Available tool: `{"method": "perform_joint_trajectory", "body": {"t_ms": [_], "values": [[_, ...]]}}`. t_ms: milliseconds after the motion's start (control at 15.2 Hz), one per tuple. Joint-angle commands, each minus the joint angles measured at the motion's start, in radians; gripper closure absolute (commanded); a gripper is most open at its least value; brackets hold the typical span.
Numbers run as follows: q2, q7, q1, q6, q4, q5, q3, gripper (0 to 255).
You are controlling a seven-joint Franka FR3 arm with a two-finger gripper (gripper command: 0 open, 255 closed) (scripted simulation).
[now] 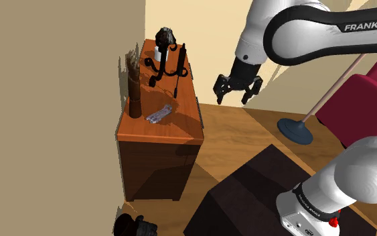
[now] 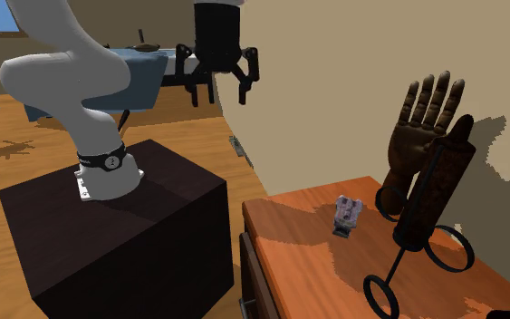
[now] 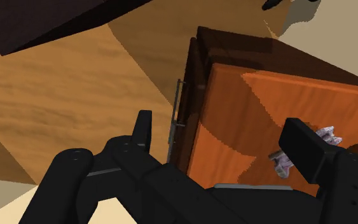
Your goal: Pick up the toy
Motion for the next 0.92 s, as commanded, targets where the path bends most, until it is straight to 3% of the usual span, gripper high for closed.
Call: {"method": "perform_joint_trajectory", "body": {"t_ms": [0,264,528,858], "values": [[0.074,0.105,-0.018,0.038,0.039,-0.013,0.052,0],[0.243,0.317,-0.06,0.108,0.126,-0.084,0.147,0],[0.436,0.549,-0.087,0.145,0.242,-0.211,0.214,0],[0.689,0.824,-0.048,0.134,0.428,-0.396,0.214,0]]}}
